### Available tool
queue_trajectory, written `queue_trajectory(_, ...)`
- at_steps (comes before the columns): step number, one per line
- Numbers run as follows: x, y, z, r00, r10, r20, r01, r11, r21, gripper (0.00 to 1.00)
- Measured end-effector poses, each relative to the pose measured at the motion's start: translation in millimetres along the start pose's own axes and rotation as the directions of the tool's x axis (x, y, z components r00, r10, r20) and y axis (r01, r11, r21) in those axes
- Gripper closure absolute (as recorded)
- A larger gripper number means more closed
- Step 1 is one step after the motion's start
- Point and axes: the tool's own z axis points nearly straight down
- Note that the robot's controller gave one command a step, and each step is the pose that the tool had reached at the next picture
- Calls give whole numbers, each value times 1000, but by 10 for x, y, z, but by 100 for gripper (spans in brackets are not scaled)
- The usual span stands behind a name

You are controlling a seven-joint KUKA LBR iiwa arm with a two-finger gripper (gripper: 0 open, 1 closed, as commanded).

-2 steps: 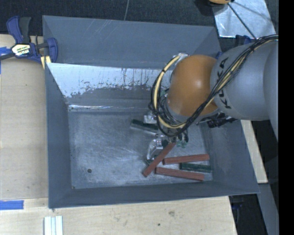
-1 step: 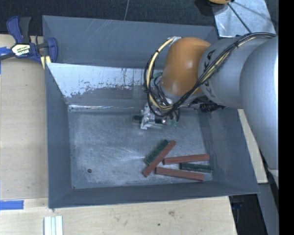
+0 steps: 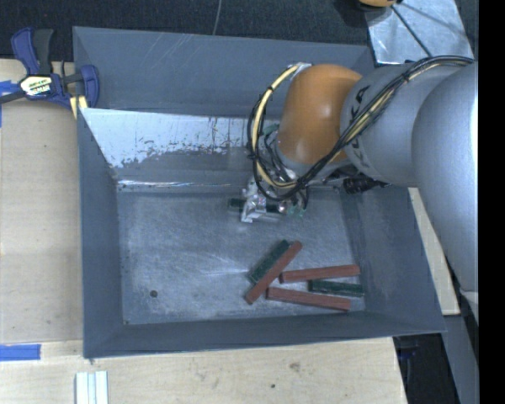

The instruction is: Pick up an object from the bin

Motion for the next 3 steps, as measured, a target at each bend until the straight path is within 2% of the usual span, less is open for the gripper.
queue_trajectory(1, 27, 31, -426, 1000, 0, -18, 0, 1000, 3, 100)
queue_trajectory(2, 48, 218, -668, 1000, -18, -9, 18, 1000, 0, 100)
queue_trajectory(3, -36, 77, -1775, 999, -36, -12, 36, 999, 2, 100)
